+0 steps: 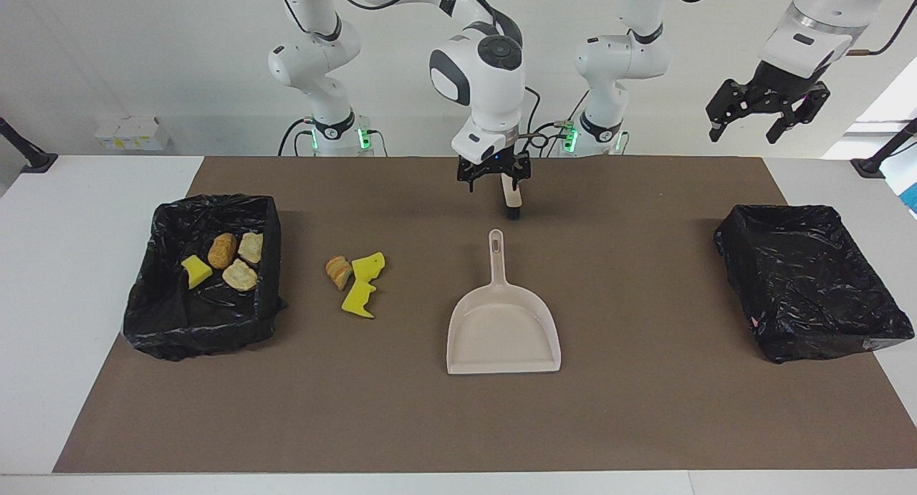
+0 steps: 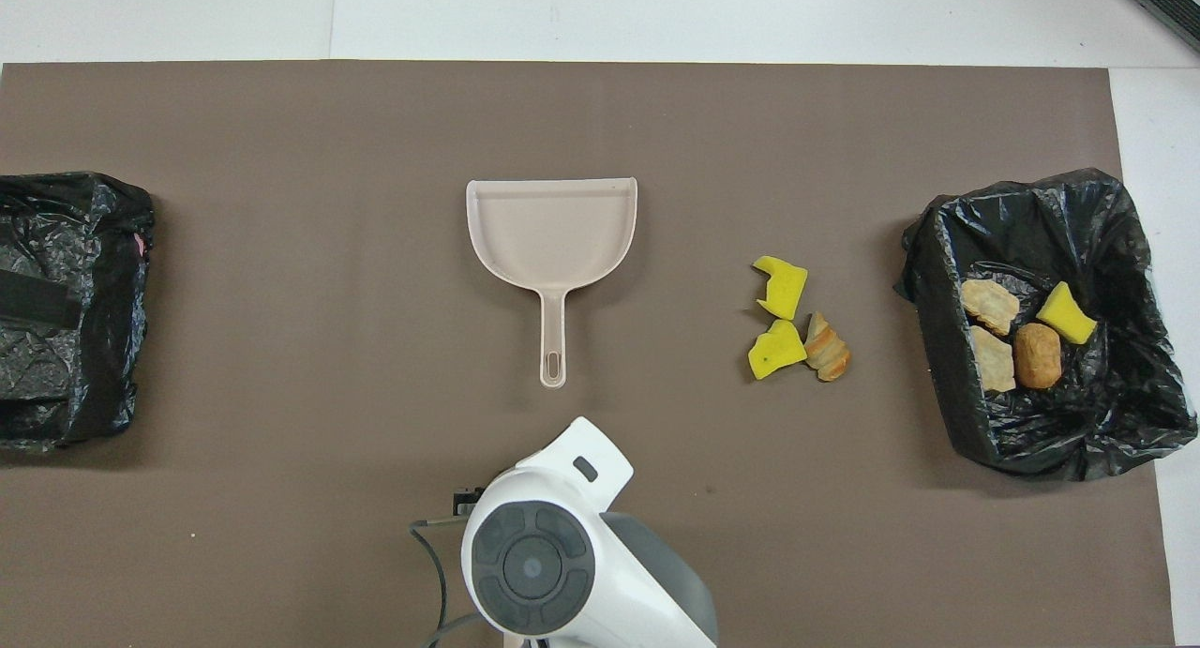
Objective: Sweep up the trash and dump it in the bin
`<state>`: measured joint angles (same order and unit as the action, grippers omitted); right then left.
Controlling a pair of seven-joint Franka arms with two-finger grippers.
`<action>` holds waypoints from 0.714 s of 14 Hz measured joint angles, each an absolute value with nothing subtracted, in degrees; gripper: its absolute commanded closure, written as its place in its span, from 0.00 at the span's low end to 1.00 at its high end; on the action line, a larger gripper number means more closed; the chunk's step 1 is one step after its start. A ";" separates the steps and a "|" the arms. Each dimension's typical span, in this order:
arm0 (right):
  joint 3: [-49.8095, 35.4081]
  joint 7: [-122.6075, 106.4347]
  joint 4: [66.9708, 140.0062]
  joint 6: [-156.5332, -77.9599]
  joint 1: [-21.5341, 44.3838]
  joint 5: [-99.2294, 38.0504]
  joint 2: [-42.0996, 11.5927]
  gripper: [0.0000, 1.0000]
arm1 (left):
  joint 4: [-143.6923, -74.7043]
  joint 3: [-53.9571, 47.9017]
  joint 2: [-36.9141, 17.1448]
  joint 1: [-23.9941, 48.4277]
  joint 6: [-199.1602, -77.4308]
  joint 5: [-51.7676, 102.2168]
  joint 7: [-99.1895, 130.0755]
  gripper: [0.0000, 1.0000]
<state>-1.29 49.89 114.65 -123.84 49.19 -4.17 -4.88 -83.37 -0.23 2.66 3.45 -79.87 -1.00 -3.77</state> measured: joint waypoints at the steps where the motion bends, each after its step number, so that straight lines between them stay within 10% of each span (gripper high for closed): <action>1: -1.30 50.67 117.19 -125.45 50.10 -4.17 -3.51 0.02 | -83.37 -0.61 2.71 3.49 -79.56 -0.98 -3.78 0.00; 10: -1.37 62.11 130.25 -136.79 60.74 -4.19 -1.23 0.16 | -87.50 -2.35 1.75 11.18 -86.18 0.11 1.14 0.00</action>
